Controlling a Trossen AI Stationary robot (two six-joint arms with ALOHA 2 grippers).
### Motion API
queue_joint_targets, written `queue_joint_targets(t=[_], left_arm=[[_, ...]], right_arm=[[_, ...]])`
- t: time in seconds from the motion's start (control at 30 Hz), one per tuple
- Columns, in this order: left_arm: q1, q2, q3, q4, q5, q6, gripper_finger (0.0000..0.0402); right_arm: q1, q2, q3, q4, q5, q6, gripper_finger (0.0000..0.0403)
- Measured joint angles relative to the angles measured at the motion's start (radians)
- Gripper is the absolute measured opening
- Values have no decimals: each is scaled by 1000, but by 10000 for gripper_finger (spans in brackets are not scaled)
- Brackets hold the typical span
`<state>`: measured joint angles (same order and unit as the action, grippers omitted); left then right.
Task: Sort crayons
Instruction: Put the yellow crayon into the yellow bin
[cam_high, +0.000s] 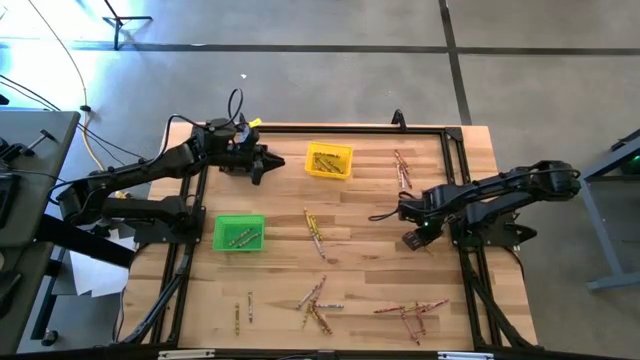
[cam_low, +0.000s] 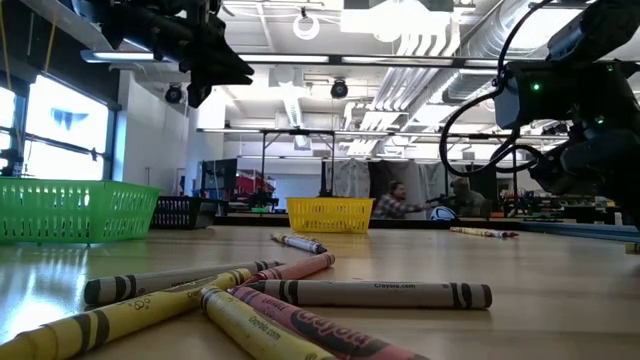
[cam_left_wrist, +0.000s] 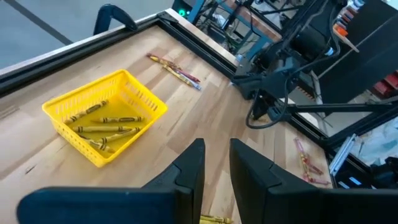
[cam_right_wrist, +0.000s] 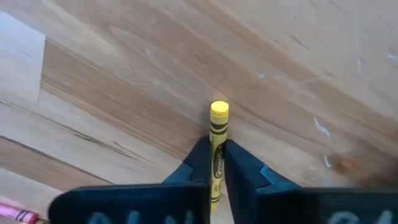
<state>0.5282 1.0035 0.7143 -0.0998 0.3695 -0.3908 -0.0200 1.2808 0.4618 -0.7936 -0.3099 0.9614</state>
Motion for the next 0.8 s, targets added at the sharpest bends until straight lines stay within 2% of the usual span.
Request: queue_joint_targets(t=[0.17, 0.37, 0.53, 0.63, 0.7, 0.8], left_arm=[[0, 0, 0, 0, -1, 0, 60], [1, 0, 0, 4, -20, 0, 60], [2, 0, 0, 54, -62, 0, 60], [2, 0, 0, 94, -87, 1, 60], [2, 0, 0, 118, -97, 2, 60], [2, 0, 0, 144, -117, 13, 60]], right_arm=[[1, -2, 37, 1, 16, 28, 13], [-40, -36, 183, 53, 156, -32, 12], [-121, -42, 324, 301, 354, -195, 5], [-196, -19, 397, 524, 468, -306, 5], [-250, 18, 444, 613, 502, -361, 5], [-322, 114, 533, 647, 497, -449, 5]])
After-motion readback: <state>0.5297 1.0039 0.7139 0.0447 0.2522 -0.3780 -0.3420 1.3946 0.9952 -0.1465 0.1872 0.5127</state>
